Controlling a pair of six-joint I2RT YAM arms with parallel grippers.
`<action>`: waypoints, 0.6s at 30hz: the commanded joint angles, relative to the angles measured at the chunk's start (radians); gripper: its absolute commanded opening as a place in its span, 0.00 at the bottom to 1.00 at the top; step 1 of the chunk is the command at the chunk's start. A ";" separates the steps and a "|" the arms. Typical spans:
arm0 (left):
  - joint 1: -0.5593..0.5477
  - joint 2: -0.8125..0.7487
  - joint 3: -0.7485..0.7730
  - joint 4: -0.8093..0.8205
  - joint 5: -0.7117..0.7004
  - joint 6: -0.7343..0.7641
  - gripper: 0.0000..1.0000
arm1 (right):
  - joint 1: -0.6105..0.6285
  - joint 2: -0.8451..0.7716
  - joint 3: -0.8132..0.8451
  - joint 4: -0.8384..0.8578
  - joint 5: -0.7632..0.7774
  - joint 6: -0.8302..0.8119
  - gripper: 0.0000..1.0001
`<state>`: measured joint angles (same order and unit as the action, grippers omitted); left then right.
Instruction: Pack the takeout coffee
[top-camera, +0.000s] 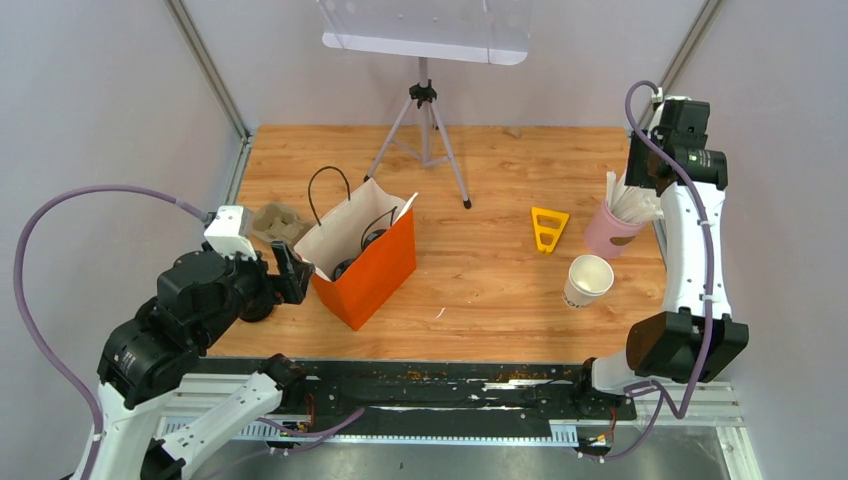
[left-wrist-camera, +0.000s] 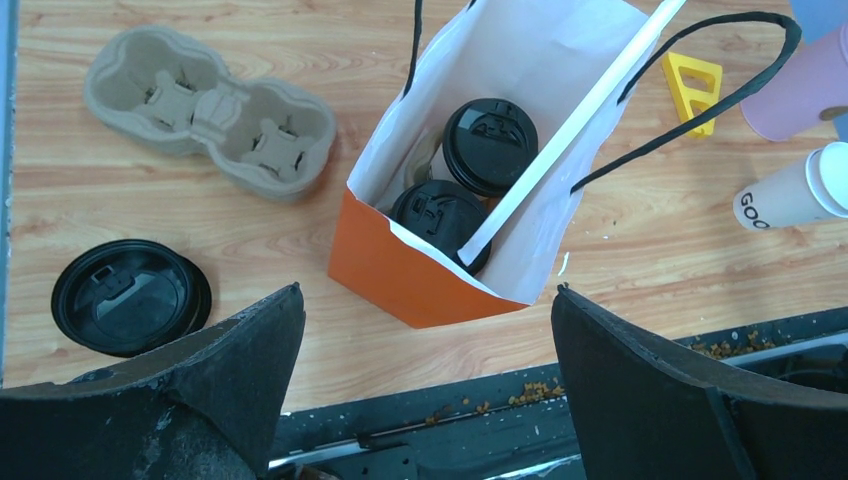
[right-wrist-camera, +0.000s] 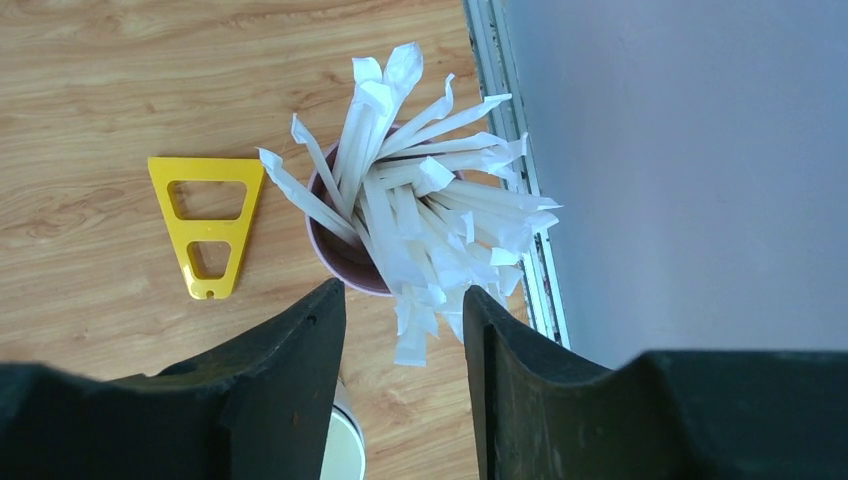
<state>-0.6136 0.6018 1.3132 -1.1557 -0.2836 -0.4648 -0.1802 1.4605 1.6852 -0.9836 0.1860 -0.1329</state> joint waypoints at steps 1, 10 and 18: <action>-0.002 -0.007 -0.009 0.058 0.009 -0.014 0.99 | -0.015 0.015 -0.020 0.022 -0.023 -0.009 0.43; -0.002 -0.017 -0.043 0.075 0.006 0.000 0.99 | -0.032 0.037 -0.019 0.012 -0.035 -0.006 0.36; -0.003 -0.008 -0.022 0.083 -0.016 0.029 0.99 | -0.033 0.051 -0.009 0.021 -0.038 -0.015 0.22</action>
<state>-0.6136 0.5827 1.2648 -1.1164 -0.2844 -0.4622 -0.2085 1.5063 1.6573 -0.9890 0.1524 -0.1368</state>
